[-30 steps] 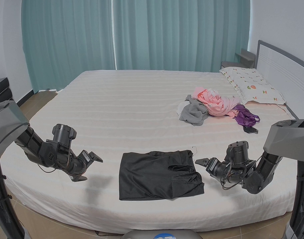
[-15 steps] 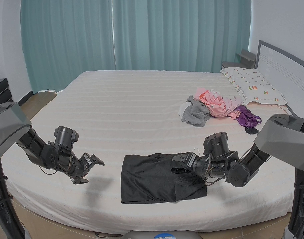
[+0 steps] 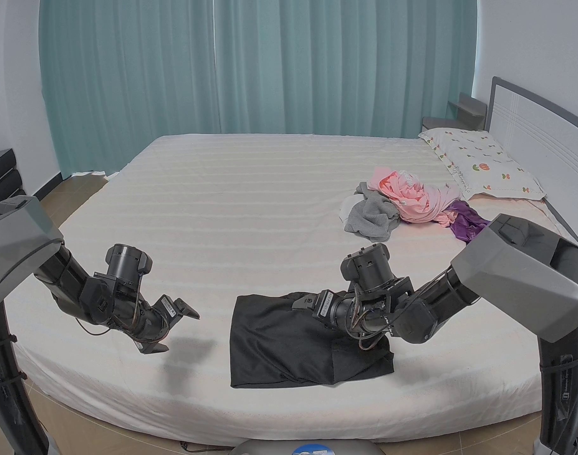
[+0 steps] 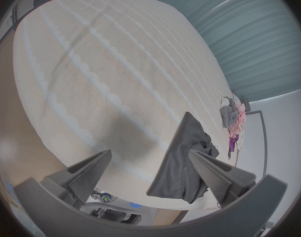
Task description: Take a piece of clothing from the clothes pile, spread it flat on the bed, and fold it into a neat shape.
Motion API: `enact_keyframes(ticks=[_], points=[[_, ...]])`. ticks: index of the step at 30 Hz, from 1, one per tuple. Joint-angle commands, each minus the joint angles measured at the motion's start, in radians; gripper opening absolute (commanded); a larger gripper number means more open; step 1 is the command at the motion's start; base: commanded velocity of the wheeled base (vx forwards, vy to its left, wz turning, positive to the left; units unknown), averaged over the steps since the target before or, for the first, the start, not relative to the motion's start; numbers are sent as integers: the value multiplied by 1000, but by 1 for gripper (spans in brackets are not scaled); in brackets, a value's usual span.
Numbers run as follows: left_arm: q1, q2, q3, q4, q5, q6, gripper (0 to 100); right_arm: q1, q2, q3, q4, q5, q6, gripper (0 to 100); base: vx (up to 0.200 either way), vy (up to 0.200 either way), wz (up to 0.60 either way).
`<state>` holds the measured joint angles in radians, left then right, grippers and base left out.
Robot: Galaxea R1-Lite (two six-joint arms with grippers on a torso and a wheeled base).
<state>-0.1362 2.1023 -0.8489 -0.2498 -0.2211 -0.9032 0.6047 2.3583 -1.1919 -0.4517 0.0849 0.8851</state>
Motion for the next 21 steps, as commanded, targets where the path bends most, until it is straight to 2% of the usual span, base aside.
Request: enact_keyframes(ticks=[1,15,17,18,19,21], points=[[0,2,1,0,0,0,100,12,64,-89,54,1,-12,100,0,0,0],[-11,11,-1,-2,22,0,100,-29,202,-337,261,-14,-41,100,0,0,0],[-11,10,-1,-2,22,0,100,-51,248,-431,295,-103,-51,100,0,0,0],[-11,10,-1,-2,22,0,100,-54,251,-440,298,-116,-54,100,0,0,0],[-11,10,1,0,22,-2,100,-75,272,-488,314,-177,-69,100,0,0,0],[-11,10,1,0,22,-2,100,-102,283,-526,317,-220,-77,100,0,0,0]])
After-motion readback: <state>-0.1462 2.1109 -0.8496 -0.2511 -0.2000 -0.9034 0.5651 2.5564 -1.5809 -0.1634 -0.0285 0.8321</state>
